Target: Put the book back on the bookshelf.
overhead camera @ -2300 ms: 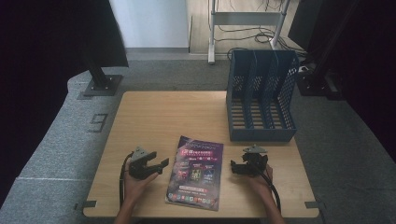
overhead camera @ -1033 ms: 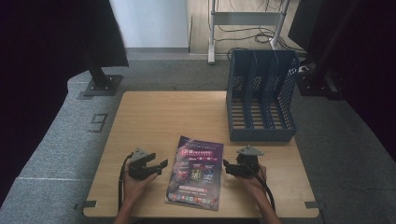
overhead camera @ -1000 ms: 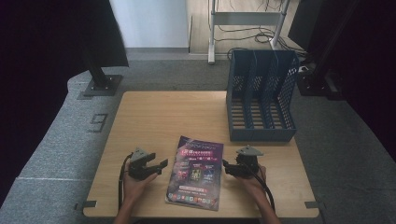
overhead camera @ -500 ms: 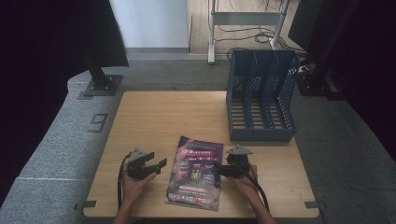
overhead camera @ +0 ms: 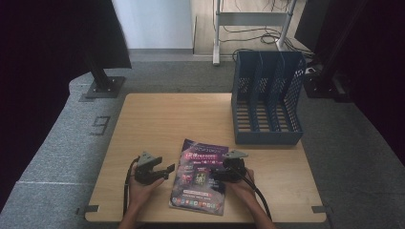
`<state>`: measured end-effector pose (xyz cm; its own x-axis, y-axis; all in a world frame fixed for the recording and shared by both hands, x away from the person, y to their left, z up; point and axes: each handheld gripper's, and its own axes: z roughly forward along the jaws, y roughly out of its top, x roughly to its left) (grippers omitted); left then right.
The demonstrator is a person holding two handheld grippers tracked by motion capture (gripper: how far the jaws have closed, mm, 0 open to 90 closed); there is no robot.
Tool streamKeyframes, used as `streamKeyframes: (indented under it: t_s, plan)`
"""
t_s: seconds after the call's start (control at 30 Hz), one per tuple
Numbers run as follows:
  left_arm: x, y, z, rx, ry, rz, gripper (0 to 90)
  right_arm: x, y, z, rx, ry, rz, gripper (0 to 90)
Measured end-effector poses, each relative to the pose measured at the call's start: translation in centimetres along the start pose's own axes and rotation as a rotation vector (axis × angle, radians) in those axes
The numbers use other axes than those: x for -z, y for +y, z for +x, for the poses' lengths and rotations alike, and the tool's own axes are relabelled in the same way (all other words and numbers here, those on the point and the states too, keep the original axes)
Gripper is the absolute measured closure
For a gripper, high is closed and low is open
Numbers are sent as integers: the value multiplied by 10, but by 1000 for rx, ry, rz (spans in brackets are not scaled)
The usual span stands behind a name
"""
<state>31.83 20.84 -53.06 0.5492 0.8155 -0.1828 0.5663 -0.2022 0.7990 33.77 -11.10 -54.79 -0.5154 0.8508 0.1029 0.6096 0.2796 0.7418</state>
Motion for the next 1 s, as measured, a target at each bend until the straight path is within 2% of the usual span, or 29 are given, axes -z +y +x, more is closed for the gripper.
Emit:
streamKeyframes:
  t_s: [0.13, 0.37, 0.67, 1.0]
  plan:
    - [-4, 0, -4, -6, -6, 11, 305, -2, -1, 1, 6, -9, -3, 149]
    - [-11, 0, -14, -39, -15, 31, 299, -3, -1, 0, -18, -2, 7, 134]
    - [-18, 2, -18, -36, -22, 35, 289, -3, 0, -1, -10, 1, 11, 136]
    - [-36, 15, -26, -75, -38, 61, 277, -3, 0, -1, -5, 0, 11, 143]
